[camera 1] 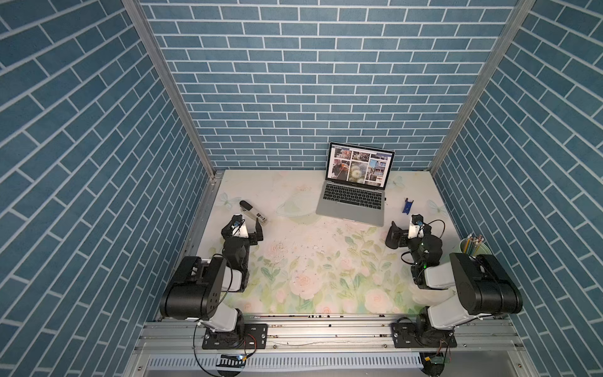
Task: Remove the wireless mouse receiver from the laptop
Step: Pick up the mouse from the center of the board.
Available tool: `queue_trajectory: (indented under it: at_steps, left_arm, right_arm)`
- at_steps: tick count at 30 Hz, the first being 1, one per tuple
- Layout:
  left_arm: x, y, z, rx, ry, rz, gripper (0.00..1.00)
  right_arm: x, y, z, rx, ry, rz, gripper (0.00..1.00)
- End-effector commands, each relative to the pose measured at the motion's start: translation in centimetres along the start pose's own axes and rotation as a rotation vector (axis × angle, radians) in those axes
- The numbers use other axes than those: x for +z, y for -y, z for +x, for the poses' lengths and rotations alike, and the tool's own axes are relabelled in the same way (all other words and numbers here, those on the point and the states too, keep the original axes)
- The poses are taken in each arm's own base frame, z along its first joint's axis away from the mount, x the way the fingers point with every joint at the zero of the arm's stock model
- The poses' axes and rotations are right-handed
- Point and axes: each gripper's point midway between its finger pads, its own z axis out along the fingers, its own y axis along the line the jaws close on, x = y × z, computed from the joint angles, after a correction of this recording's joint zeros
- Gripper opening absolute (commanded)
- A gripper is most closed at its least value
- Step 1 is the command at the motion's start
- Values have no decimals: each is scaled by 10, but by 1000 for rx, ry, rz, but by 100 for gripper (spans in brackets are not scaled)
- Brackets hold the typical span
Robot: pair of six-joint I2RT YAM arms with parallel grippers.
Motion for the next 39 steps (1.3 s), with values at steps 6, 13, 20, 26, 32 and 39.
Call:
queue_trajectory:
  at_steps: [6, 13, 20, 26, 32, 39]
  left_arm:
    - [3, -2, -3, -9, 9, -6, 100]
    - [4, -3, -3, -14, 6, -1, 100]
    - [26, 2, -20, 15, -78, -1, 100]
    - [59, 22, -113, 22, -193, -20, 100]
    - [51, 36, -163, 5, -351, -46, 100]
    - [26, 44, -148, -23, -552, 12, 100]
  right_arm:
    - [1, 0, -9, 3, 31, -3, 100]
    - [2, 1, -9, 4, 29, -3, 100]
    - [23, -9, -38, 12, -127, -90, 86]
    - [20, -47, -87, -168, -363, 114, 90]
    - [-11, -77, -57, 49, -830, 175, 81]
    - [-53, -65, -16, 221, -923, 263, 87]
